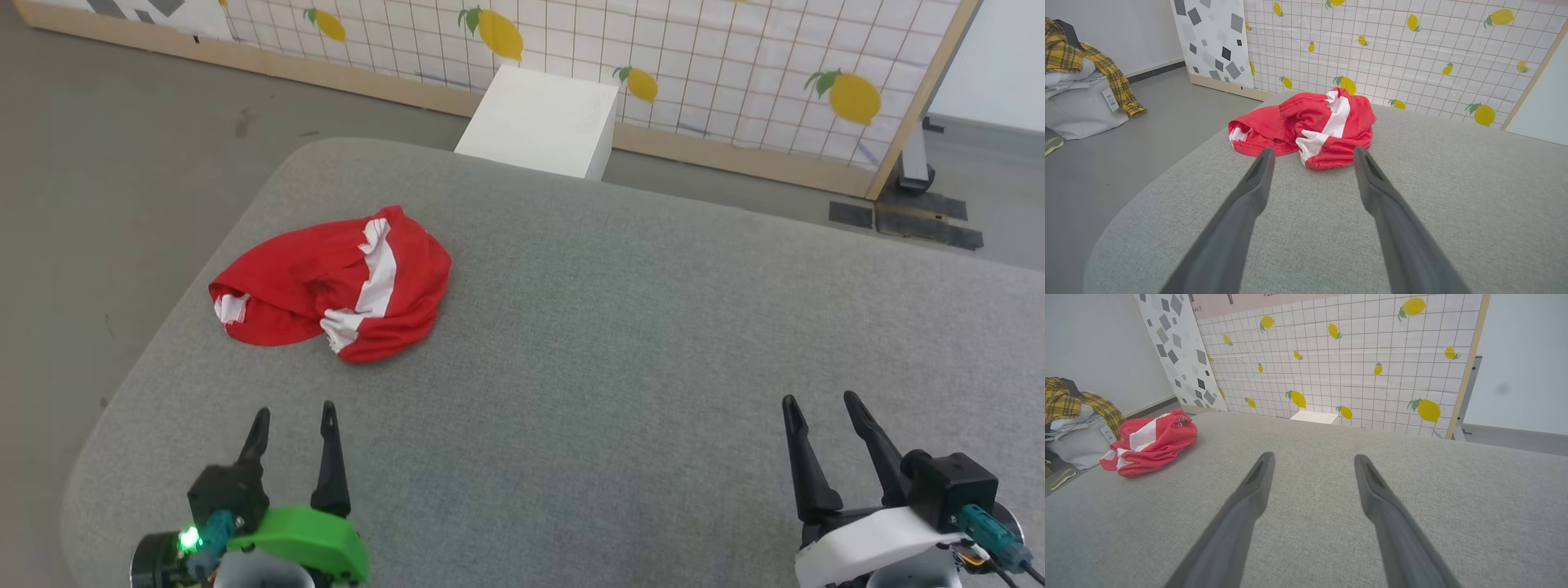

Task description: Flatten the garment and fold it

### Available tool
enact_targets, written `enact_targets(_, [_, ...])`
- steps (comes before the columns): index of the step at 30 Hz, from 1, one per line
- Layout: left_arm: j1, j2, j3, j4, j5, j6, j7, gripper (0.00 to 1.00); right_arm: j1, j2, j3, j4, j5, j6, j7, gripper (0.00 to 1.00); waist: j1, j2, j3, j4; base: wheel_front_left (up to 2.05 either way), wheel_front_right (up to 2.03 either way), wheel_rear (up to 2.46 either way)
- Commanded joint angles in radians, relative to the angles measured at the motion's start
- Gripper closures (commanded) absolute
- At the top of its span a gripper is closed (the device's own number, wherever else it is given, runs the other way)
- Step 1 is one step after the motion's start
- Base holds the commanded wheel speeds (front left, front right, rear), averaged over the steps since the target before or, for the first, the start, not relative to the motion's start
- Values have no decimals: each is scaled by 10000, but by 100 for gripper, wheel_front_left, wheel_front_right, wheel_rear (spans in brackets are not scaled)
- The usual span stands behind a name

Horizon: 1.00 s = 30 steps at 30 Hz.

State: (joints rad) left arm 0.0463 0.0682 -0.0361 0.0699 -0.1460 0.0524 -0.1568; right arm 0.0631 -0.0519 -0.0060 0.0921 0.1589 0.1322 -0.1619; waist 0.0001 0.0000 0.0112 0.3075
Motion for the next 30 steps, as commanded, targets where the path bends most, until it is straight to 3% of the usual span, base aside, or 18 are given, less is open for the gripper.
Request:
enact_targets(1, [-372, 113, 36, 133, -134, -65, -14, 0, 64, 9, -12, 55, 77, -10, -126, 0, -1, 0, 102, 5, 0, 0, 0])
enact_targets(12, [-3835, 645, 442, 2643, -1235, -380, 1175, 0, -243, 12, -228, -396, -213, -12, 54, 0, -1, 0, 1361, -407, 0, 0, 0])
enact_targets(22, [-6174, 1148, 1034, 5029, -2342, -46, 3172, 0, -509, 13, -462, -1023, -379, -13, 213, 0, -1, 0, 2812, -1089, 0, 0, 0])
enact_targets(30, [-6935, 1191, 1019, 6447, -2905, 296, 4905, 0, -495, 15, -654, -1232, -292, -14, 81, 0, -1, 0, 3553, -1015, 0, 0, 0])
